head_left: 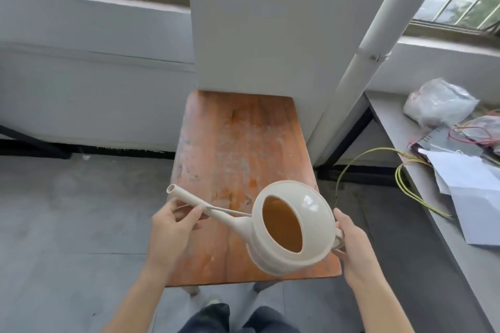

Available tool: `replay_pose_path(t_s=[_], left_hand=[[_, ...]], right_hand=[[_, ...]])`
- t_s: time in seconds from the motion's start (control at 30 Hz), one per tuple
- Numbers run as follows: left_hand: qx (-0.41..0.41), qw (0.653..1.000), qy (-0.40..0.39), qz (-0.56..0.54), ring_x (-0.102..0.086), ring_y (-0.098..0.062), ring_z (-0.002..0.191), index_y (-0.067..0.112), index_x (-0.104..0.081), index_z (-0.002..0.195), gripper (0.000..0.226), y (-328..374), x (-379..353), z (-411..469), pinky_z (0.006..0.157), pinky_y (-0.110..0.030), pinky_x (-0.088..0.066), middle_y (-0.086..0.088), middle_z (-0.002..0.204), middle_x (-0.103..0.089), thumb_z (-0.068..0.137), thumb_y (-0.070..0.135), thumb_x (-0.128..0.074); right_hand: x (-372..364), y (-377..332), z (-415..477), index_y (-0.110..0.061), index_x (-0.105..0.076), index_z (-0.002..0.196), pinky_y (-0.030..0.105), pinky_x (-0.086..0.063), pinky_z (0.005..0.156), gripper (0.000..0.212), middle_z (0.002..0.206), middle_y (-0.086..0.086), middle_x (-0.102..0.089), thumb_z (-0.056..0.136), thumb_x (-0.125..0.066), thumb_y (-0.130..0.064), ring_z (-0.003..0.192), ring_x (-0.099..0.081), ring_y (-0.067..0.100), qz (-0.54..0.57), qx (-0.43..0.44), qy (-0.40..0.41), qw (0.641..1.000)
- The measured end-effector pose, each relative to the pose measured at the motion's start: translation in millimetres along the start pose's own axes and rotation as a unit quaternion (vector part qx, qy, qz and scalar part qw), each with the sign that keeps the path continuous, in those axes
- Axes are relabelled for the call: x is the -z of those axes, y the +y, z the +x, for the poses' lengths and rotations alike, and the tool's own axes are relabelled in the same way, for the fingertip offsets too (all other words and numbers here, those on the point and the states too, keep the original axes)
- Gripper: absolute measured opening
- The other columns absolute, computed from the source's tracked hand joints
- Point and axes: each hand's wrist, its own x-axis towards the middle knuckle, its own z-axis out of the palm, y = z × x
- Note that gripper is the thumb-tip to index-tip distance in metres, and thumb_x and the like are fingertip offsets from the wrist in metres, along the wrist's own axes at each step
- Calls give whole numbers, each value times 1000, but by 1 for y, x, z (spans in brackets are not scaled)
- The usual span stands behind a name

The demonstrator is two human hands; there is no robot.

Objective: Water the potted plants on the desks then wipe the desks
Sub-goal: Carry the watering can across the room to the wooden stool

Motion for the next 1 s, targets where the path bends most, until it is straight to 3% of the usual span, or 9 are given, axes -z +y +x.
replay_pose_path(t_s=[0.17, 0.3, 0.37, 0.5, 0.6, 0.7, 0.83, 0.9, 1.0], left_hand=[[13, 1000, 21, -3, -67, -4, 55, 10, -59, 77, 16, 3, -17, 32, 50, -14, -53, -7, 74, -66, 82, -5, -59], [24, 999, 37, -7, -68, -5, 57, 7, -60, 80, 12, 8, -31, 57, 51, -15, -54, -5, 70, -68, 83, -4, -58], [36, 998, 47, -8, -69, -9, 59, 4, -61, 83, 7, 13, -40, 73, 51, -15, -54, -5, 72, -69, 84, -3, -58], [38, 997, 67, 10, -65, -22, 71, 6, -58, 79, 12, 34, -62, 117, 50, -14, -53, -8, 80, -64, 85, -4, -53], [34, 998, 50, 15, -65, -22, 71, 5, -56, 76, 13, 56, -75, 161, 52, -15, -54, -8, 79, -63, 85, -2, -49], [65, 997, 44, -6, -65, -20, 74, 6, -55, 77, 11, 64, -88, 209, 59, -21, -52, -9, 83, -62, 86, 3, -49], [106, 992, 33, -59, -62, -21, 77, 8, -52, 78, 12, 57, -102, 264, 70, -25, -48, -9, 85, -58, 86, 2, -44], [118, 989, 32, -81, -60, -21, 77, 8, -51, 79, 13, 56, -108, 287, 71, -25, -48, -9, 85, -57, 86, 1, -43], [118, 987, 45, -103, -60, -21, 78, 10, -52, 79, 16, 56, -114, 317, 71, -25, -47, -8, 83, -56, 87, 0, -42]], right_hand=[[-14, -20, 28, -20, -52, 44, 32, -41, 64, 49, 36, -6, -56, 93, -46, -27, 57, -50, 19, -19, -15, -13, 1000], [-21, -43, 58, -17, -60, 72, 33, -44, 61, 28, 53, -3, -65, 92, -47, -32, 54, -58, 18, -49, -20, -44, 998], [-27, -55, 73, -16, -62, 92, 36, -44, 71, 23, 73, 0, -66, 92, -47, -34, 46, -62, 13, -54, -12, -60, 997], [-46, -86, 107, -22, -62, 82, 38, -41, 81, 22, 82, -1, -61, 92, -45, -31, 36, -61, 6, -42, 31, -82, 995], [-68, -114, 146, -15, -64, 99, 45, -46, 88, 30, 101, 4, -66, 92, -45, -37, 63, -68, 16, -49, 39, -73, 995], [-93, -138, 191, -10, -63, 100, 34, -50, 72, 37, 108, 10, -66, 91, -46, -42, 87, -64, 24, -60, 69, -75, 993], [-129, -162, 245, 7, -61, 97, 33, -42, 73, 55, 91, 22, -62, 87, -48, -46, 83, -56, 23, -78, 77, -78, 991], [-144, -172, 270, 6, -60, 88, 33, -39, 74, 53, 86, 19, -58, 87, -48, -46, 84, -54, 27, -85, 81, -75, 990], [-167, -183, 303, 11, -61, 99, 35, -40, 76, 54, 109, 29, -63, 90, -46, -40, 105, -58, 41, -88, 99, -84, 988]])
